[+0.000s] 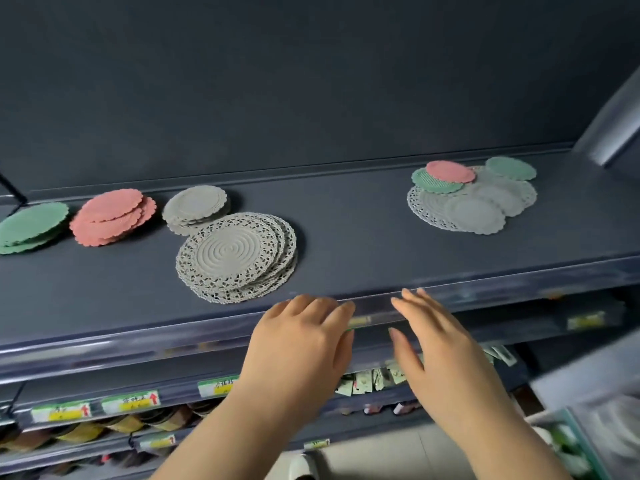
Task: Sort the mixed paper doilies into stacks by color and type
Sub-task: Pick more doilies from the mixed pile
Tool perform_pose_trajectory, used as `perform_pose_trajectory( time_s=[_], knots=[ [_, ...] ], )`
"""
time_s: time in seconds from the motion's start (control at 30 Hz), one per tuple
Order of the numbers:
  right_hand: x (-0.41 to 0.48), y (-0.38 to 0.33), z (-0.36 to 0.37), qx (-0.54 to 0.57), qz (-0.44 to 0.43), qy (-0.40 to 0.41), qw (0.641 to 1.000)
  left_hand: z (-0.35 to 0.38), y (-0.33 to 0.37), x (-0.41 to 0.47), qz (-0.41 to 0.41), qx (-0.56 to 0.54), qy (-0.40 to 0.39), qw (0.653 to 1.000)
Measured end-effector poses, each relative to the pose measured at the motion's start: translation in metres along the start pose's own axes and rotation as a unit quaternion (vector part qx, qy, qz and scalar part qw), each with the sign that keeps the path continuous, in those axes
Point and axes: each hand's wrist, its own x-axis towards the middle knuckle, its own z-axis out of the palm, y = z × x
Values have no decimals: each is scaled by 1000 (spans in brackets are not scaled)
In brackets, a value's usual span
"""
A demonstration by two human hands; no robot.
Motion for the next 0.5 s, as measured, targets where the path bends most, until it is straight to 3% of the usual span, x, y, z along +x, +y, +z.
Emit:
perform_pose_trajectory(
  time_s=[0.5],
  knots=[
    [103, 22, 8, -39, -50, 12, 998, 20, -41, 99, 0, 7, 44, 999]
  ],
)
